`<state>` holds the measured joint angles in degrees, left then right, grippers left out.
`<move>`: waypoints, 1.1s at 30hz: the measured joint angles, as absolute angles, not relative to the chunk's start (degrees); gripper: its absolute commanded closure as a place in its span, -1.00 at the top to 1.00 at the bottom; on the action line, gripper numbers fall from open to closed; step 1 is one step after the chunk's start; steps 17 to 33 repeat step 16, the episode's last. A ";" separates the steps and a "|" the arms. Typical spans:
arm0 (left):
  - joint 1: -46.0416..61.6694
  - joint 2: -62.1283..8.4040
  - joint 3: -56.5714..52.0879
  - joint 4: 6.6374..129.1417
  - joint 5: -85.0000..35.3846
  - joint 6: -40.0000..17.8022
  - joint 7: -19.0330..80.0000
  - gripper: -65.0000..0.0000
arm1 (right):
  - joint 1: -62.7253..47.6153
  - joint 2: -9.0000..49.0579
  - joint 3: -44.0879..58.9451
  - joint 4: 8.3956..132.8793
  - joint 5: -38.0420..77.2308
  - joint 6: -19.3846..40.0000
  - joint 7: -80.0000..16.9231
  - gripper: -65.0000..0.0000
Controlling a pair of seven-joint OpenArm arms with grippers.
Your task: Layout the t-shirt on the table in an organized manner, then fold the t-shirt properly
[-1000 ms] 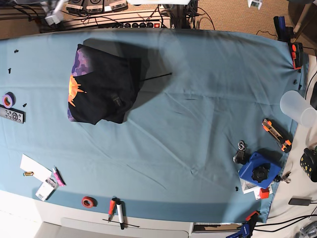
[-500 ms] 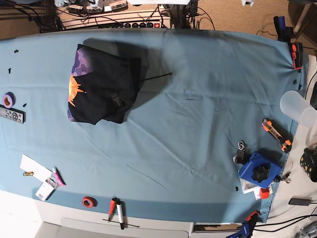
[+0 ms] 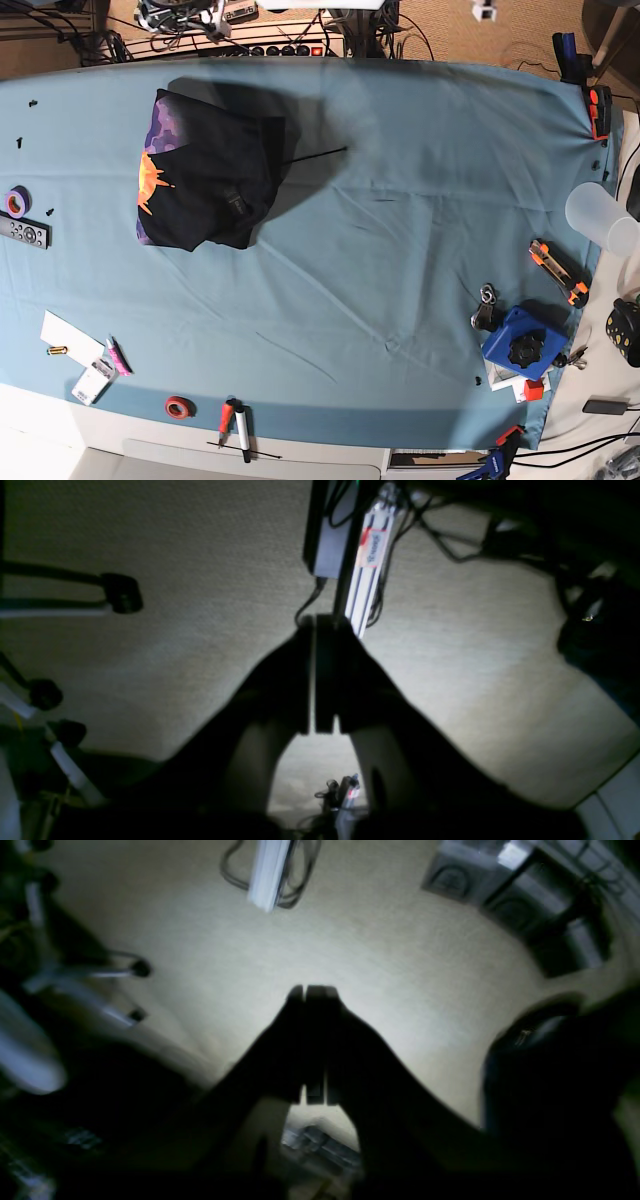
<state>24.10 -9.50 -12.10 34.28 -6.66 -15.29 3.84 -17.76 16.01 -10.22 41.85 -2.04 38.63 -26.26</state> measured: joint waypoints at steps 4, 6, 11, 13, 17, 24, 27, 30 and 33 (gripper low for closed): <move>21.52 -9.04 -12.08 30.44 -4.34 -14.72 1.80 -1.00 | -15.68 15.70 -14.46 34.11 -8.16 30.92 -14.72 -1.00; 21.04 -9.13 -12.10 30.52 -4.12 -14.83 1.58 -1.00 | -15.07 15.81 -16.05 31.16 -9.32 26.48 -11.14 -1.00; 21.12 -9.08 -12.10 31.79 -3.60 -14.83 1.65 -1.00 | -12.99 15.86 -17.32 28.97 -10.20 23.49 -9.50 -1.00; 21.08 -9.08 -12.10 32.27 -3.62 -14.83 1.65 -1.00 | -12.23 15.88 -17.32 28.97 -10.22 23.51 -9.13 -1.00; 21.04 -8.86 -12.10 32.32 -3.64 -14.83 1.61 -1.00 | -11.75 15.86 -17.32 28.97 -10.04 23.53 -9.15 -1.00; 21.04 -8.86 -12.10 32.32 -3.64 -14.83 1.61 -1.00 | -11.75 15.86 -17.32 28.97 -10.04 23.53 -9.15 -1.00; 21.04 -8.86 -12.10 32.32 -3.64 -14.83 1.61 -1.00 | -11.75 15.86 -17.32 28.97 -10.04 23.53 -9.15 -1.00; 21.04 -8.86 -12.10 32.32 -3.64 -14.83 1.61 -1.00 | -11.75 15.86 -17.32 28.97 -10.04 23.53 -9.15 -1.00; 21.04 -8.86 -12.10 32.32 -3.64 -14.83 1.61 -1.00 | -11.75 15.86 -17.32 28.97 -10.04 23.53 -9.15 -1.00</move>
